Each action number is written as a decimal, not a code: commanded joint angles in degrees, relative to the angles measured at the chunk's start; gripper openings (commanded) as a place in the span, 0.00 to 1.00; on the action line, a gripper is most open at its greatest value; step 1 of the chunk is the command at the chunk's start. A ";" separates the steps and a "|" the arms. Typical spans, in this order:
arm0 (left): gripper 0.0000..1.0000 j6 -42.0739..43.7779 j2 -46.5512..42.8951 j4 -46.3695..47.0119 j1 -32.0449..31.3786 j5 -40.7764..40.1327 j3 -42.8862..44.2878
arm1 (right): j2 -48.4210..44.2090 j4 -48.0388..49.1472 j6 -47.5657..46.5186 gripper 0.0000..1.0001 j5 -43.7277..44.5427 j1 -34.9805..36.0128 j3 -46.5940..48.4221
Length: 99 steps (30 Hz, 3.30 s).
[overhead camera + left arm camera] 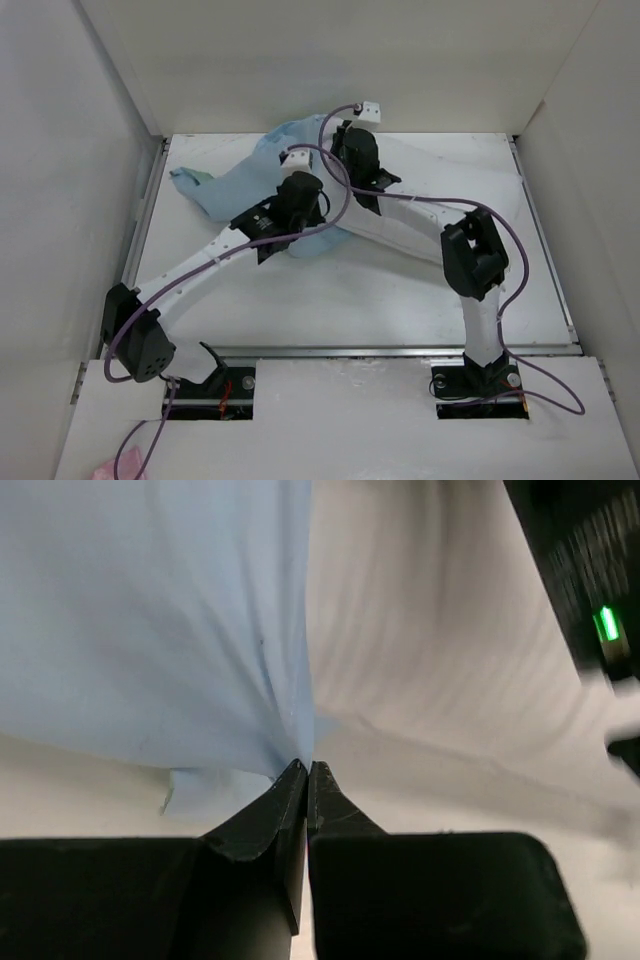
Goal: Put the pillow into the pillowcase
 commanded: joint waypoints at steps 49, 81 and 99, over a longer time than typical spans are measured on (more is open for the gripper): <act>0.48 14.45 36.09 -17.04 21.78 11.91 38.31 | 3.75 -18.57 -18.41 1.00 -44.85 -11.80 10.07; 0.00 11.38 19.23 -15.55 2.27 6.55 37.72 | -9.78 29.15 10.31 0.00 -32.39 -5.27 -22.63; 0.00 -4.28 6.55 -10.36 -4.94 11.48 4.56 | -7.06 28.47 27.22 0.00 -26.94 -14.44 -15.88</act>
